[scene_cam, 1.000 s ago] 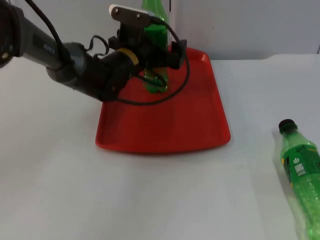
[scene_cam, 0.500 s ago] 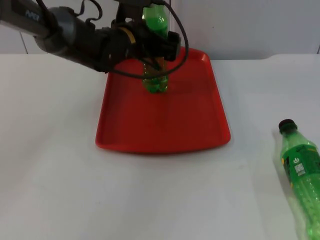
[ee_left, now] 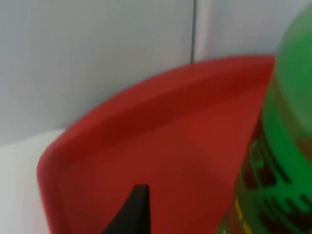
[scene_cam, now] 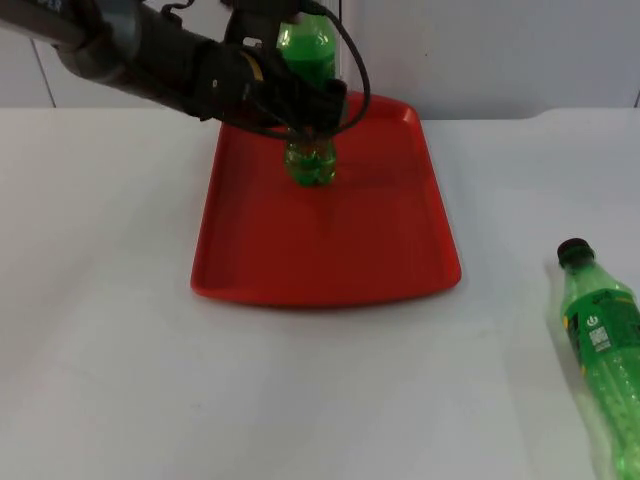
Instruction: Place the bottle upright on the tray.
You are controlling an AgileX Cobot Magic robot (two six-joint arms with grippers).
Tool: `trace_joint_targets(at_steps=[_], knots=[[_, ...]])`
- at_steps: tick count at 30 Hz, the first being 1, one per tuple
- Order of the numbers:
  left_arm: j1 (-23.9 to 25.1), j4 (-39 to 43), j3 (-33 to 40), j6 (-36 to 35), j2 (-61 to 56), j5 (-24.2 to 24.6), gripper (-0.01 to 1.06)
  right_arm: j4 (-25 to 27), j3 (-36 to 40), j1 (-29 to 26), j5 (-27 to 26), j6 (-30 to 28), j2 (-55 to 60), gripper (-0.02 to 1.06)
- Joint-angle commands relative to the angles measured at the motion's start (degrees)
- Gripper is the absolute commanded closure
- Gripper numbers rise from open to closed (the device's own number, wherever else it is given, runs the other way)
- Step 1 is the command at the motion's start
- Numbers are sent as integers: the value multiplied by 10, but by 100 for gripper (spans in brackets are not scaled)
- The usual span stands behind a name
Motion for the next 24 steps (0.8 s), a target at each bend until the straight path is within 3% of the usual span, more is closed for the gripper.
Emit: trace_joint_targets(at_steps=[1, 9, 24], knots=[[-2, -8, 1, -4, -14, 24, 0, -1, 1, -5, -2, -7, -2, 0], [-2, -8, 43, -4, -71, 78, 0, -1, 1, -5, -2, -7, -2, 0], [-2, -10, 193, -6, -227, 101, 0, -1, 1, -5, -2, -7, -2, 0]])
